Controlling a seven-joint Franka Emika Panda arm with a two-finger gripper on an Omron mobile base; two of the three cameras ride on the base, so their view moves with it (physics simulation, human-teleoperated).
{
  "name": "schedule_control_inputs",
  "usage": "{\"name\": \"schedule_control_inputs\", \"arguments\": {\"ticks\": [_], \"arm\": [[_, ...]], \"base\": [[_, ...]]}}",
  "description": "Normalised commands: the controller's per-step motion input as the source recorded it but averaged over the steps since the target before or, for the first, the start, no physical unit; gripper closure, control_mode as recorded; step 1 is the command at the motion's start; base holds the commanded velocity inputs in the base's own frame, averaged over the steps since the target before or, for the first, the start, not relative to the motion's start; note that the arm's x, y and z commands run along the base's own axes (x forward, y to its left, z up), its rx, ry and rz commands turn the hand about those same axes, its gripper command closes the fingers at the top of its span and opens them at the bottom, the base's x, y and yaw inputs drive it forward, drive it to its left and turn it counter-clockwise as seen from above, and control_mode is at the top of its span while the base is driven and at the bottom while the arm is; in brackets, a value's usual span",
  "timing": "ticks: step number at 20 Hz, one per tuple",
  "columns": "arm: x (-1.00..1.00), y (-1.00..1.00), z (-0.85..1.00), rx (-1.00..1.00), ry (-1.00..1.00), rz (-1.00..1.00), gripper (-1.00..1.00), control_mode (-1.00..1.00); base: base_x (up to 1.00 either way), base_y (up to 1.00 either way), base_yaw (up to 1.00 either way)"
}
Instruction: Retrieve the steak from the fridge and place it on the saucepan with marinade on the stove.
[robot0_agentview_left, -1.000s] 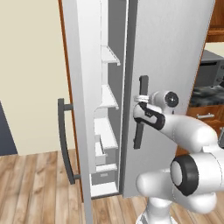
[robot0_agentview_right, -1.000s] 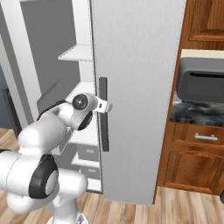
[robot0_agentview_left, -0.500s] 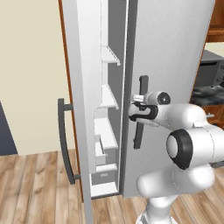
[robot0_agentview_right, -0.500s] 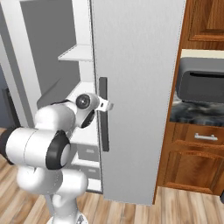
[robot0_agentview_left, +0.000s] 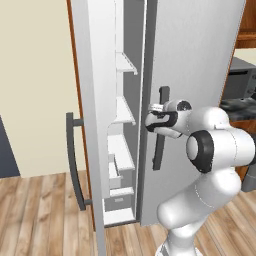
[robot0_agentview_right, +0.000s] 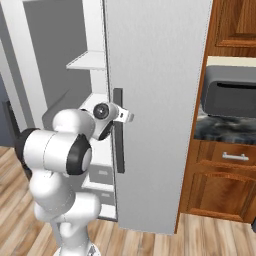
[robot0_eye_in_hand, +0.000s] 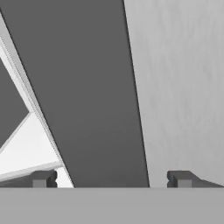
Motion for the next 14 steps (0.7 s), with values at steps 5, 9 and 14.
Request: {"name": "schedule_control_inputs", "arguments": {"ticks": [5,9,14], "arm": [[0.43,-0.12,-0.24,0.00,-0.07,0.00,-1.00,-1.00],[0.43,-0.12,-0.27,0.00,-0.07,0.00,-1.00,-1.00],[0.47,-0.06,-0.22,0.00,-0.05,0.00,1.00,-1.00]], "base": [[0.00,0.00,0.00],[0.00,0.00,0.00],[0.00,0.00,0.00]]}}
